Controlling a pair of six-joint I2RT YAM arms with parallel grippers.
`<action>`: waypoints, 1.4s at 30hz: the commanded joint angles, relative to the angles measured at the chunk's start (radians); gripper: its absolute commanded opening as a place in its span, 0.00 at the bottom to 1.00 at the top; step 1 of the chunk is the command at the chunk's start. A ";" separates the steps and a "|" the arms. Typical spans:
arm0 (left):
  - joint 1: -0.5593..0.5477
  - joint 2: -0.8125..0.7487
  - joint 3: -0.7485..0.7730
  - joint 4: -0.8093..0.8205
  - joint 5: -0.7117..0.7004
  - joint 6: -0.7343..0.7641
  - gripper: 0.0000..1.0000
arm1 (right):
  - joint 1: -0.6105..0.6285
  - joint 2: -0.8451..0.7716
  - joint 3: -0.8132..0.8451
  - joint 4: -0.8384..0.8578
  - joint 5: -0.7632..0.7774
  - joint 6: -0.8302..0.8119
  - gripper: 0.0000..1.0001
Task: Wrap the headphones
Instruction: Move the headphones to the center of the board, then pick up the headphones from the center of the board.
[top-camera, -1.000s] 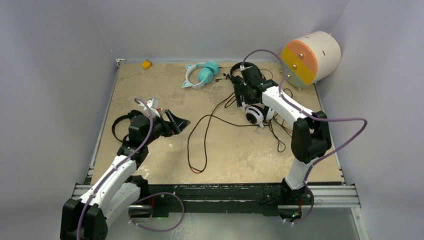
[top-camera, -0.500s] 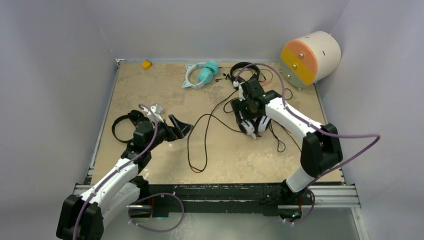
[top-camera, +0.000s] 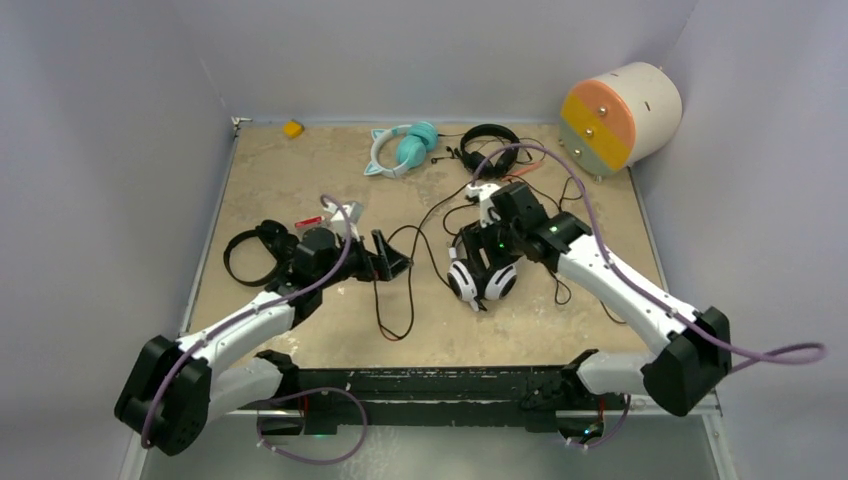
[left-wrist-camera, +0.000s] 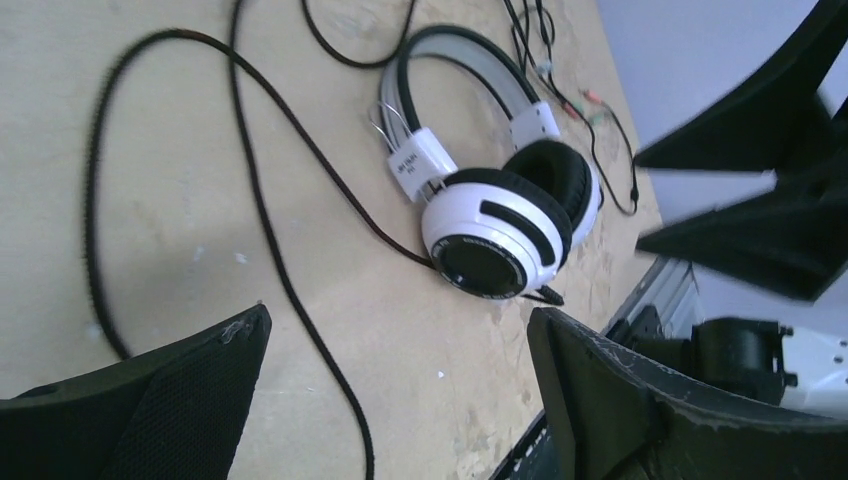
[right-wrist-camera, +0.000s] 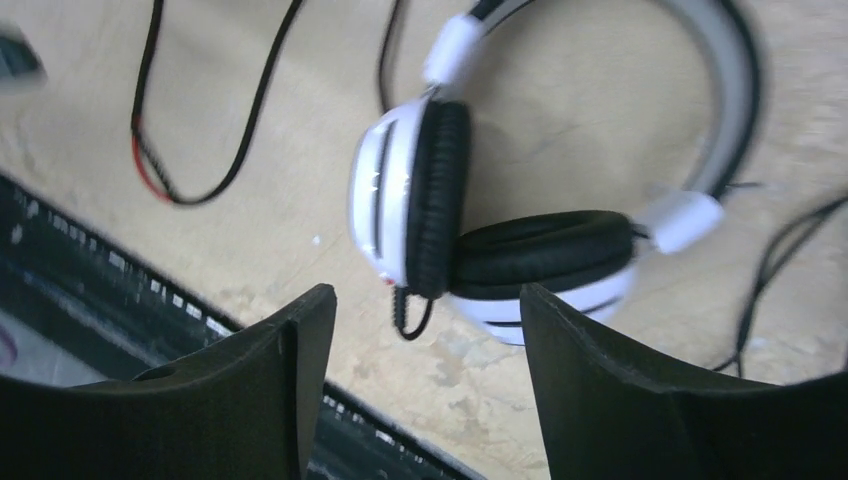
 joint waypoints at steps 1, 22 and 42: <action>-0.106 0.077 0.089 -0.001 -0.014 0.095 0.99 | -0.130 -0.067 -0.052 0.044 0.158 0.104 0.71; -0.249 0.081 0.165 -0.079 -0.170 0.157 0.99 | -0.303 0.225 -0.065 0.167 0.434 0.642 0.70; -0.249 -0.010 0.304 -0.371 -0.416 0.145 0.95 | -0.192 0.035 -0.174 0.415 0.318 0.232 0.00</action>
